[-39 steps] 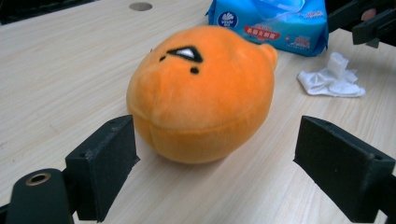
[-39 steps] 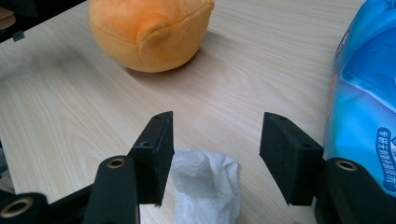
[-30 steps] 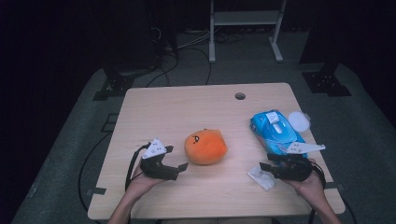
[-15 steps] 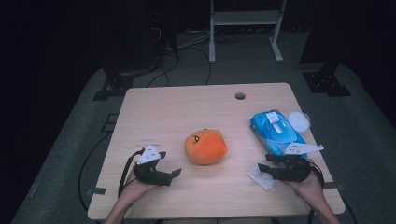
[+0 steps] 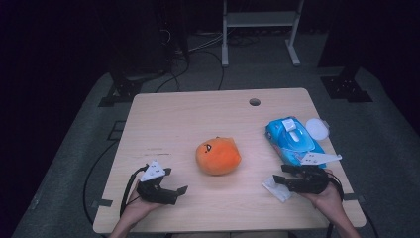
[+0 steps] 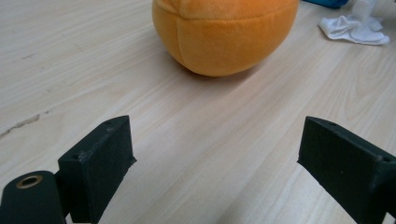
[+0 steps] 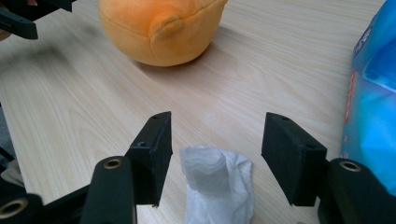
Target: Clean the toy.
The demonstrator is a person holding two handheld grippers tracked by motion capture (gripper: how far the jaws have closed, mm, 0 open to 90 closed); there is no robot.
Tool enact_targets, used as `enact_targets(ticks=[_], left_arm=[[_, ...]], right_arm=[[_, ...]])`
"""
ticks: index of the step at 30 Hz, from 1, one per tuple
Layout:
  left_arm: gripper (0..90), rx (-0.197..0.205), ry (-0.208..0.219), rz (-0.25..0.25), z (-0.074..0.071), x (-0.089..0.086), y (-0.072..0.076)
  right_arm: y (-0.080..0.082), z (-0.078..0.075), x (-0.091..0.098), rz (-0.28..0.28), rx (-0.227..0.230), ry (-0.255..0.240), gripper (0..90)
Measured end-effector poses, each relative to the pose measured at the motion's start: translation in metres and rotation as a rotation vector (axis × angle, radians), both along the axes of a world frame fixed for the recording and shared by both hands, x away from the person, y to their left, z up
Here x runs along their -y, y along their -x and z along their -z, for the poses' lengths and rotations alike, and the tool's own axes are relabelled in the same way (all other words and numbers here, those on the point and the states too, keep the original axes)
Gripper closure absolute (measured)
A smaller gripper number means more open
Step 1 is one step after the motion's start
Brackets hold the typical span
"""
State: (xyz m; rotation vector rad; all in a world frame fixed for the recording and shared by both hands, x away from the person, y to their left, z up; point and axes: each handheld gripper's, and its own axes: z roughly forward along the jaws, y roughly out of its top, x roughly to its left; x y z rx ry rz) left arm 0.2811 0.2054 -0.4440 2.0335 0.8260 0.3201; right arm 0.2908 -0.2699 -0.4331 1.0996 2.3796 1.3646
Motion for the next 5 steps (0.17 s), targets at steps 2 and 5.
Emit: enact_targets(ticks=[2,5], left_arm=[[9.0,-0.006,0.005,-0.001,0.0010,-0.0009,0.0006],[8.9,-0.007,0.012,0.001,0.0014,-0.0016,0.0018]], right_arm=[[0.0002,0.0001,-0.0006,0.000,-0.003,0.003,41.5],[-0.0002,0.0004,-0.0011,-0.003,-0.001,0.004,41.3]])
